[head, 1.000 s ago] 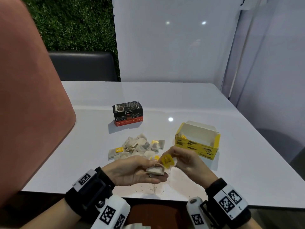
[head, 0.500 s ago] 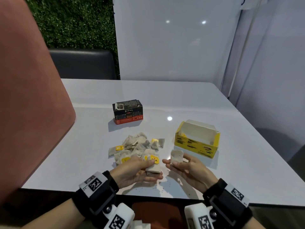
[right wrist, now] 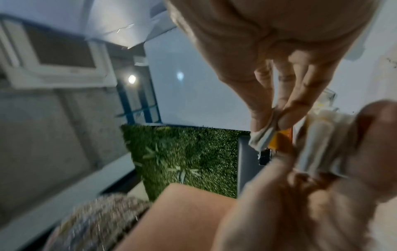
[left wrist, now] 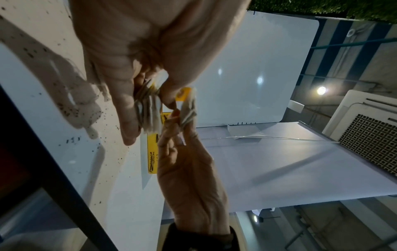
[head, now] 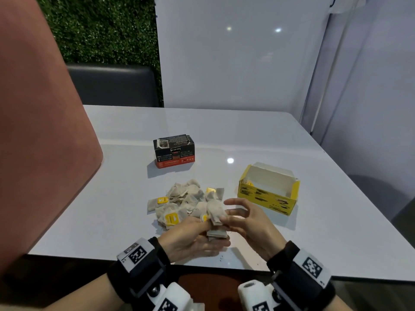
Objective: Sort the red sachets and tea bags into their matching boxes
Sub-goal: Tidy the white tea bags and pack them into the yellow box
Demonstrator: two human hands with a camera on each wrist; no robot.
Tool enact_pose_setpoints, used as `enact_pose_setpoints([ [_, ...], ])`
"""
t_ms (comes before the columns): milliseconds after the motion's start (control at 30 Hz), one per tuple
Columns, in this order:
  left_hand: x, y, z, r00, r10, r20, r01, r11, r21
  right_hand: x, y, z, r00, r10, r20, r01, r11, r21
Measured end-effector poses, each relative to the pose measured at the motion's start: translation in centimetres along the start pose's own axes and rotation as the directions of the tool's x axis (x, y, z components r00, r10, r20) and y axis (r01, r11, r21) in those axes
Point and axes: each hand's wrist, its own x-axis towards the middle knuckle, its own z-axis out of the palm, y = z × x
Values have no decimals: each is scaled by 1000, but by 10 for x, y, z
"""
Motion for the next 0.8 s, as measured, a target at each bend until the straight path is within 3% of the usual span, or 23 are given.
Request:
enact_pose_setpoints([
  [133, -1, 1, -2, 999, -44, -5, 43, 994, -103, -3, 12, 7, 990, -89, -110, 64, 976, -209],
  [400, -3, 2, -4, 1000, -15, 2, 15, 993, -115, -5, 19, 7, 936, -281, -212, 186, 907, -377],
  [533, -3, 2, -2, 1000, -1, 22, 4, 991, -130, -7, 22, 10, 936, -306, -174, 191, 856, -480],
  [800, -6, 3, -3, 996, 2, 91, 13, 988, -155, -9, 14, 9, 940, -312, -137, 209, 845, -492],
])
